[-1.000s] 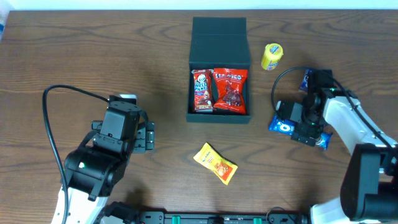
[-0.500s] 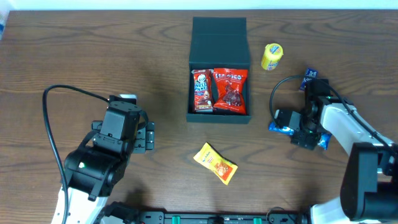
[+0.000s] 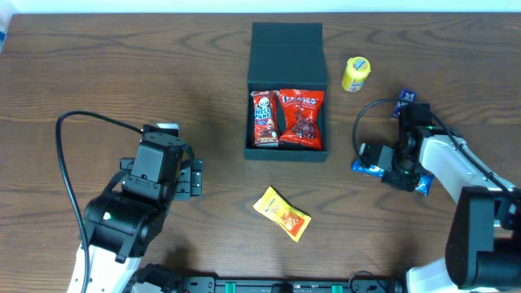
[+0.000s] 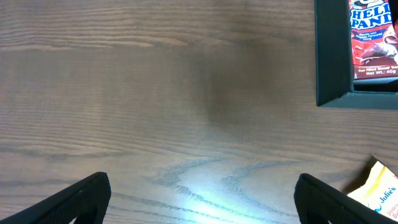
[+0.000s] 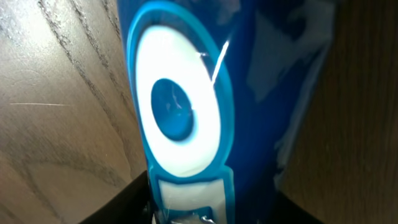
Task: Pack container
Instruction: 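Lower the right gripper and grasp the Oreo pack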
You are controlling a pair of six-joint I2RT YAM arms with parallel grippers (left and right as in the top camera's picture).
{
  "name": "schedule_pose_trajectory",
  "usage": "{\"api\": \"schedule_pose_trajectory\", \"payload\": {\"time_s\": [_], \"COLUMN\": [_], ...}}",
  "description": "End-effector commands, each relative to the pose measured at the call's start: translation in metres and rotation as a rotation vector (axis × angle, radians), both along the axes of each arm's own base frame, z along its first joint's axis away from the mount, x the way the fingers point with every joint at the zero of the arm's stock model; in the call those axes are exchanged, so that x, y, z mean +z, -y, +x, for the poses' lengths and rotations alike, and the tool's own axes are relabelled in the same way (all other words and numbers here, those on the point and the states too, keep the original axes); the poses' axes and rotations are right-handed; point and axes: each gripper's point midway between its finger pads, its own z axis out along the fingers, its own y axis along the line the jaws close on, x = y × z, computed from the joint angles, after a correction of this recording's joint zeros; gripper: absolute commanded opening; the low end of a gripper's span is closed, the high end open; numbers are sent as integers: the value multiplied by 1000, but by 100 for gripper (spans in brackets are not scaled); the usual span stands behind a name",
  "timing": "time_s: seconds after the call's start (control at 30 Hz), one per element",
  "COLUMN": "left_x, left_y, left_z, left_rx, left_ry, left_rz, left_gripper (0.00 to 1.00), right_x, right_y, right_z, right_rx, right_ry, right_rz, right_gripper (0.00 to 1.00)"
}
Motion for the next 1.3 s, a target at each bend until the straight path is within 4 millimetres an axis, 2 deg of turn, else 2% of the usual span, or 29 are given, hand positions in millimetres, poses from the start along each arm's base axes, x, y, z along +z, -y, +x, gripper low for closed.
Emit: {"api": "schedule_pose_trajectory", "payload": {"time_s": [0.0, 1.27], "left_x": [-2, -2], "left_y": [-1, -1], "left_z": [-1, -1], "left_rx": [-1, -1], "left_ry": [-7, -7], "left_rz": [6, 6], "left_gripper": [95, 95], "right_x": [-3, -3], "right_y": [-5, -5], "right_z": [-2, -6], "right_rx": [14, -31], "right_ry": [-9, -23], "right_rz": [15, 17], "right_gripper": [41, 21]}}
